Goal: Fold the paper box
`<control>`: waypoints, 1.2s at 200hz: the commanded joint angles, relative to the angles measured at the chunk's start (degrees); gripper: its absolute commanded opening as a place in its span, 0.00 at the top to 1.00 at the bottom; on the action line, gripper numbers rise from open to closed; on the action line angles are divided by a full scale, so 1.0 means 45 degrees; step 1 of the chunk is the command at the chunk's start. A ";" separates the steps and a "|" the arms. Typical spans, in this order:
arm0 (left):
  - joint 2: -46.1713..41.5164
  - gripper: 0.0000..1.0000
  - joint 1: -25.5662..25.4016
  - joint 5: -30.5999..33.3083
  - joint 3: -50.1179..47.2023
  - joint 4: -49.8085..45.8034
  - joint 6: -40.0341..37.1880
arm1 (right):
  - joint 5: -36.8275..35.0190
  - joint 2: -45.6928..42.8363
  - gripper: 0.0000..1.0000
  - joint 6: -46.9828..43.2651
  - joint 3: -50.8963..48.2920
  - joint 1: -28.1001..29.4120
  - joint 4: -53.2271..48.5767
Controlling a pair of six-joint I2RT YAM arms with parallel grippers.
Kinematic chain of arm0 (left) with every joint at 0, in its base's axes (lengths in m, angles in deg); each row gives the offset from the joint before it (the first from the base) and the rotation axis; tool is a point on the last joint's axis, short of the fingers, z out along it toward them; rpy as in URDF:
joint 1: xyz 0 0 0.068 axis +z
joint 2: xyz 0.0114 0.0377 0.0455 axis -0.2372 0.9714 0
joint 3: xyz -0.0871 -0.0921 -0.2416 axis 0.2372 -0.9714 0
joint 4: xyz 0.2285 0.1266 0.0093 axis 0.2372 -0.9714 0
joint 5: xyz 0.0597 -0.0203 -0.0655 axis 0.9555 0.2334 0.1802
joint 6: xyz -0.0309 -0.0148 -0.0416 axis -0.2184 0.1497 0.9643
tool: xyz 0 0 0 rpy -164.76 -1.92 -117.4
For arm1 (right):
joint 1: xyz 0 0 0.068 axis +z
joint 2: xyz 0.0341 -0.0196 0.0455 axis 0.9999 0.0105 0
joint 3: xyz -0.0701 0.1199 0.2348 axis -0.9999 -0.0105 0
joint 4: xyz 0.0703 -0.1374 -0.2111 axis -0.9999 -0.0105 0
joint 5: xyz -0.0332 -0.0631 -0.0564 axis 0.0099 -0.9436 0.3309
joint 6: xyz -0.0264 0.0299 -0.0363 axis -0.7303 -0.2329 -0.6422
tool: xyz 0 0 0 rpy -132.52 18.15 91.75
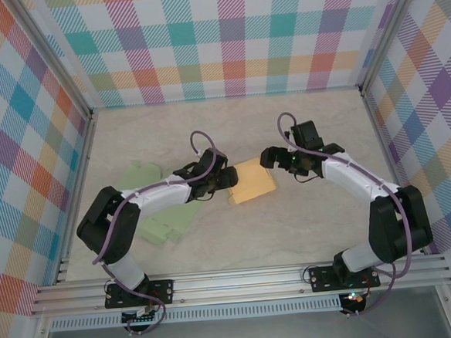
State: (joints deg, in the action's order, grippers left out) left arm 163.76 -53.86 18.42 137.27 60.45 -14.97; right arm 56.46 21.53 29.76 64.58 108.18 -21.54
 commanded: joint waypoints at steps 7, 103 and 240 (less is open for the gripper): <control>0.0317 0.26 0.0302 -0.0979 0.0219 0.0440 0.0433 | 0.1879 0.1040 0.00 0.0564 -0.0148 -0.0358 0.1103; 0.0586 0.57 0.1087 -0.1910 -0.1013 0.1199 0.1162 | 0.3760 0.2873 0.02 0.1279 -0.0769 -0.0933 0.3086; 0.0824 0.84 0.1830 -0.3034 -0.1635 0.2027 0.1786 | 0.6123 0.4490 0.14 0.2135 -0.1078 -0.0957 0.5331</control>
State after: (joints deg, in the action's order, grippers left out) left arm 166.03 -46.78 5.09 131.64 71.32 -7.45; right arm 79.56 39.82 38.15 60.65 103.99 -1.71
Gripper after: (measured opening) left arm 0.168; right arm 0.875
